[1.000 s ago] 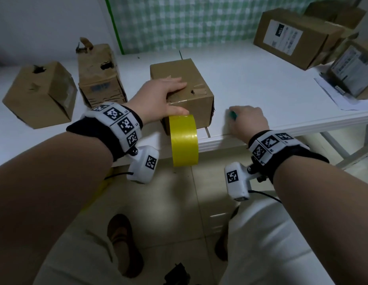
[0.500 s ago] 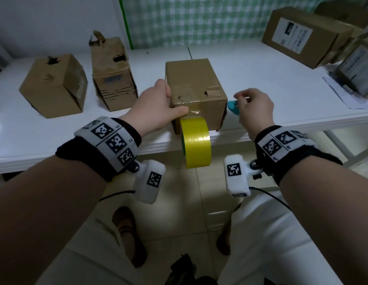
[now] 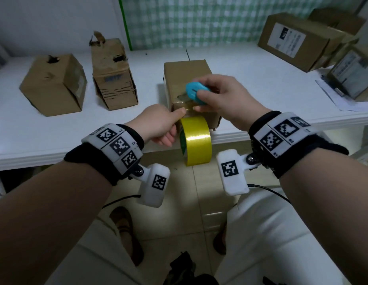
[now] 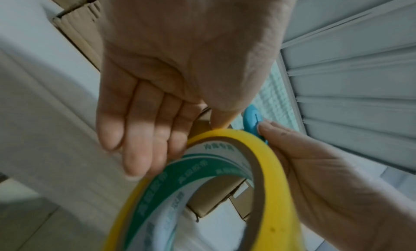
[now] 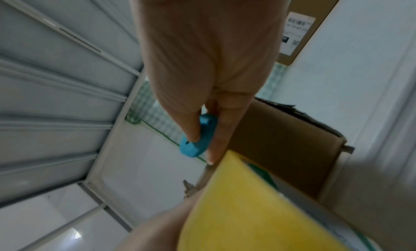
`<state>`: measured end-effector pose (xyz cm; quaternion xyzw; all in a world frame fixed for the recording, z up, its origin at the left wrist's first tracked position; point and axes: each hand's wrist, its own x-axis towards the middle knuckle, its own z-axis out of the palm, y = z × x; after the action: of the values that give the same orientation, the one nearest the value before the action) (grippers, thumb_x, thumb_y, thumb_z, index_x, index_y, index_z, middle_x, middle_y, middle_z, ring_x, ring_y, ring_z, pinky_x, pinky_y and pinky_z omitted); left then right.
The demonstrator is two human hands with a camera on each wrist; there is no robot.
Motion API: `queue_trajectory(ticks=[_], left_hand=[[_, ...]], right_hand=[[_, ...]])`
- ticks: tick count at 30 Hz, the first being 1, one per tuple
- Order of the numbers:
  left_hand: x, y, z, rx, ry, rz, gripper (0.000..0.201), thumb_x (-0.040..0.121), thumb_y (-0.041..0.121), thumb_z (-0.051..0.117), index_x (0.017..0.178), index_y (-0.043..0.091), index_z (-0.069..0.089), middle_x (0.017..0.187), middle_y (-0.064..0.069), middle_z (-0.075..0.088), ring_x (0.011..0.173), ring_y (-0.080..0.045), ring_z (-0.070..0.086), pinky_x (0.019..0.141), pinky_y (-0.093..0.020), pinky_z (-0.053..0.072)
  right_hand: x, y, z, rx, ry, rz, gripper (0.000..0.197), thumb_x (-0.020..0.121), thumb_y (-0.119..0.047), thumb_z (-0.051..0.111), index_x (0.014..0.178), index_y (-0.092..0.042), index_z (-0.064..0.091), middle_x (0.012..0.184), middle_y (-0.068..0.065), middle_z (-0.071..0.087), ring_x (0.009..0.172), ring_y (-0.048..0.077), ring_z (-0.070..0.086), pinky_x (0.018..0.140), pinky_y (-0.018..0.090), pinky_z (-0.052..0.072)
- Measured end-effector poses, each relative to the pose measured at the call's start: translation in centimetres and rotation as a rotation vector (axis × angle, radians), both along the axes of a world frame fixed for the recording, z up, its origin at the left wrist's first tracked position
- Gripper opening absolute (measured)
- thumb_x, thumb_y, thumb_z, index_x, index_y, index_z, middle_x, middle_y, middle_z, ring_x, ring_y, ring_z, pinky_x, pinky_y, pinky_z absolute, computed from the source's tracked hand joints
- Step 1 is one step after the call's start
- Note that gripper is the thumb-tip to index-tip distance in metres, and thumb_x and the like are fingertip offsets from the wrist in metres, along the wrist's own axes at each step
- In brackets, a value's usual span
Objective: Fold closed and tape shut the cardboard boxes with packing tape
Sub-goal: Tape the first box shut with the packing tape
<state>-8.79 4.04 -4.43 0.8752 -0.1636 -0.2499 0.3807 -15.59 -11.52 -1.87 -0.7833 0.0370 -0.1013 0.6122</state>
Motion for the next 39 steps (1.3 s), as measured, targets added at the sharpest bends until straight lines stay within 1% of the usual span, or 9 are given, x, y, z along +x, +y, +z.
queue_trajectory(ticks=[4, 8, 11, 13, 15, 17, 21, 31, 39], left_hand=[[-0.8, 0.1, 0.6, -0.117, 0.225, 0.07, 0.043, 0.095, 0.046, 0.047, 0.086, 0.005, 0.06, 0.058, -0.01, 0.068, 0.053, -0.02, 0.067, 0.058, -0.028, 0.056], [-1.8, 0.3, 1.0, -0.24, 0.499, 0.079, 0.031, 0.089, 0.037, 0.059, 0.104, 0.01, 0.059, 0.086, -0.013, 0.072, 0.073, -0.021, 0.07, 0.07, -0.032, 0.057], [-2.2, 0.0, 0.8, -0.429, 0.639, 0.148, 0.033, 0.083, 0.019, 0.066, 0.112, 0.008, 0.058, 0.091, -0.012, 0.072, 0.076, -0.022, 0.072, 0.069, -0.036, 0.059], [-2.3, 0.0, 0.8, -0.487, 0.645, 0.189, 0.025, 0.083, 0.013, 0.065, 0.107, 0.007, 0.06, 0.083, -0.011, 0.073, 0.071, -0.02, 0.072, 0.066, -0.035, 0.059], [-2.3, 0.1, 0.9, -0.481, 0.613, 0.205, 0.017, 0.085, 0.011, 0.064, 0.101, 0.006, 0.061, 0.076, -0.009, 0.073, 0.066, -0.018, 0.071, 0.062, -0.033, 0.059], [-2.3, 0.2, 1.1, -0.469, 0.594, 0.206, 0.015, 0.086, 0.012, 0.063, 0.099, 0.006, 0.061, 0.072, -0.008, 0.073, 0.063, -0.017, 0.071, 0.059, -0.031, 0.059], [-2.3, 0.6, 1.1, -0.467, 0.589, 0.205, 0.021, 0.087, 0.014, 0.063, 0.106, 0.005, 0.061, 0.082, -0.009, 0.073, 0.07, -0.018, 0.071, 0.066, -0.033, 0.059], [-1.4, 2.0, 0.6, -0.508, 0.651, 0.012, 0.058, 0.069, 0.021, 0.065, 0.124, 0.006, 0.054, 0.106, -0.012, 0.066, 0.095, -0.021, 0.066, 0.082, -0.033, 0.055], [-2.1, 0.8, 0.3, -0.334, 0.659, 0.035, 0.026, 0.088, 0.014, 0.058, 0.112, 0.004, 0.058, 0.07, -0.004, 0.068, 0.056, -0.011, 0.067, 0.054, -0.024, 0.056]], right_hand=[[0.5, 0.2, 0.1, -0.159, 0.04, -0.009, 0.018, 0.095, -0.008, 0.052, 0.113, -0.008, 0.056, 0.109, 0.005, 0.054, 0.1, 0.016, 0.059, 0.078, 0.028, 0.058], [0.8, 0.1, 0.2, -0.348, 0.027, -0.027, 0.018, 0.096, -0.015, 0.052, 0.113, -0.01, 0.052, 0.108, 0.006, 0.056, 0.1, 0.023, 0.06, 0.076, 0.038, 0.059], [0.9, 0.2, 0.4, -0.456, -0.018, -0.008, 0.022, 0.097, -0.014, 0.048, 0.119, -0.013, 0.046, 0.097, 0.006, 0.057, 0.081, 0.02, 0.059, 0.06, 0.028, 0.057], [1.3, 0.2, 0.7, -0.618, -0.065, 0.008, 0.028, 0.096, -0.006, 0.043, 0.119, -0.017, 0.055, 0.091, -0.003, 0.058, 0.075, 0.017, 0.055, 0.063, 0.02, 0.049], [1.7, 0.0, 0.7, -0.808, -0.051, 0.03, 0.034, 0.094, -0.005, 0.044, 0.112, -0.021, 0.067, 0.101, -0.001, 0.064, 0.091, 0.02, 0.057, 0.08, 0.024, 0.043], [2.1, -0.3, 0.5, -0.895, -0.027, 0.026, 0.027, 0.094, -0.017, 0.052, 0.111, -0.027, 0.069, 0.104, 0.001, 0.063, 0.1, 0.021, 0.057, 0.086, 0.027, 0.042], [2.2, -0.3, 0.2, -1.001, 0.011, -0.01, 0.042, 0.079, -0.05, 0.068, 0.119, -0.035, 0.063, 0.103, -0.001, 0.052, 0.099, 0.02, 0.053, 0.079, 0.03, 0.042], [3.2, 0.0, -0.4, -1.04, -0.019, -0.084, 0.045, 0.076, -0.053, 0.069, 0.117, -0.035, 0.06, 0.116, -0.001, 0.052, 0.106, 0.021, 0.054, 0.075, 0.03, 0.041], [3.6, -0.2, -0.7, -1.044, -0.027, -0.09, 0.044, 0.077, -0.053, 0.068, 0.116, -0.032, 0.061, 0.112, -0.002, 0.052, 0.102, 0.02, 0.053, 0.07, 0.028, 0.037]])
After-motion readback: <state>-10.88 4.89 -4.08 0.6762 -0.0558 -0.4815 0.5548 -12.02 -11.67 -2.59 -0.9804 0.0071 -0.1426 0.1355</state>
